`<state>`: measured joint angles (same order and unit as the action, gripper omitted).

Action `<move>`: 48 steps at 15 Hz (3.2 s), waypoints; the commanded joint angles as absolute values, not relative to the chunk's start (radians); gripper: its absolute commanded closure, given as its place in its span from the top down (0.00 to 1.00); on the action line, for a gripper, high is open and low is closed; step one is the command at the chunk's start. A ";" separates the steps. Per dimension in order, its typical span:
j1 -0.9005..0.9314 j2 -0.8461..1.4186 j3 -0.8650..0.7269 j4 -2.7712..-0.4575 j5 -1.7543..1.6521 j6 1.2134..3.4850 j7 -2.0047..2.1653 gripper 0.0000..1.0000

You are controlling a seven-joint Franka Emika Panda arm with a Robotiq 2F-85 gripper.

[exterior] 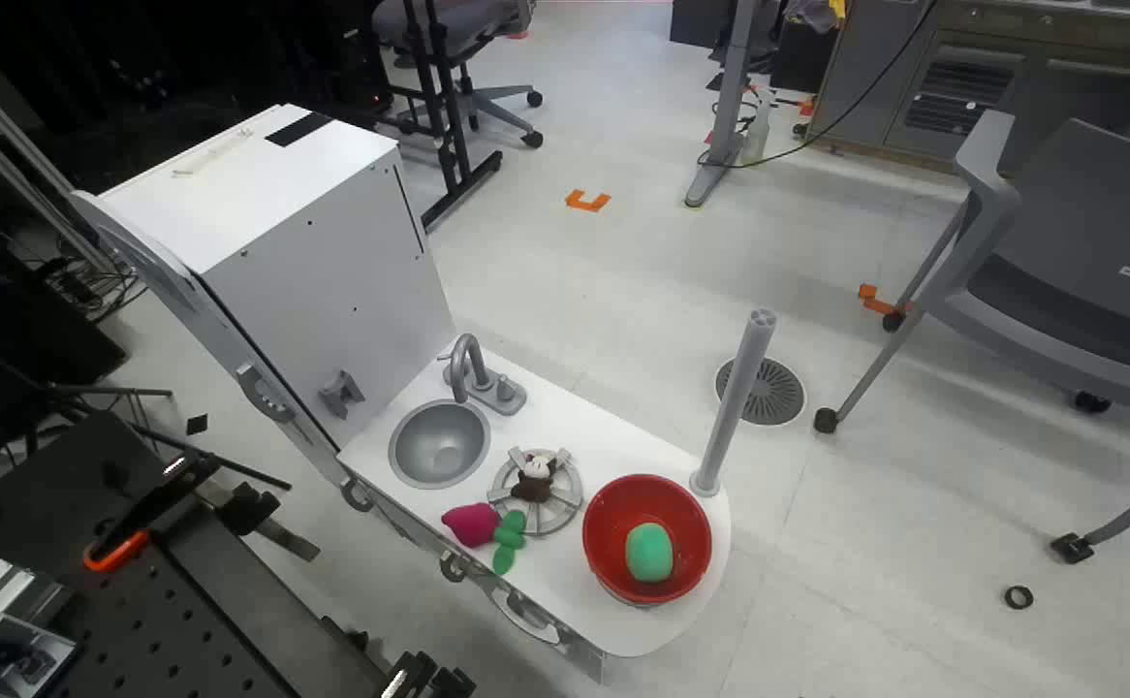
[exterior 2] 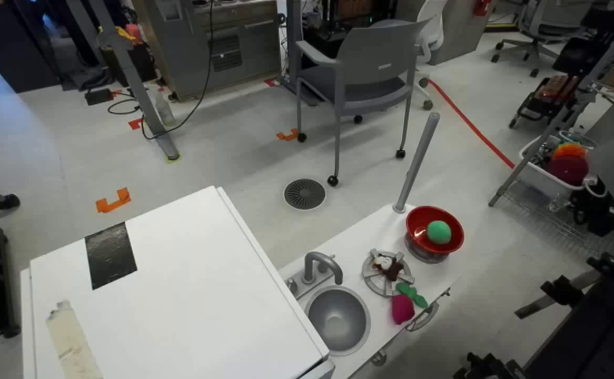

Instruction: Remove the green object from the bowl

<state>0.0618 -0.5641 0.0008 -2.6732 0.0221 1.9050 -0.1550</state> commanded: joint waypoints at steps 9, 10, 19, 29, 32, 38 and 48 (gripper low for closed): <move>0.064 -0.564 -0.001 -2.671 0.021 1.902 -0.154 1.00; 0.064 -0.564 -0.001 -2.671 0.021 1.902 -0.154 1.00; -0.046 -0.235 -0.025 -2.665 -0.134 2.376 -0.108 1.00; -0.100 0.347 -0.148 -2.378 -0.313 2.705 0.148 1.00; -0.113 0.530 -0.146 -2.237 -0.201 2.721 0.142 1.00; -0.160 0.852 -0.101 -1.938 0.018 2.752 0.133 1.00; -0.118 1.272 -0.169 -1.428 0.060 2.542 0.303 1.00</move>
<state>-0.1348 1.1697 -0.1542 -1.5866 0.0287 2.6271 0.2717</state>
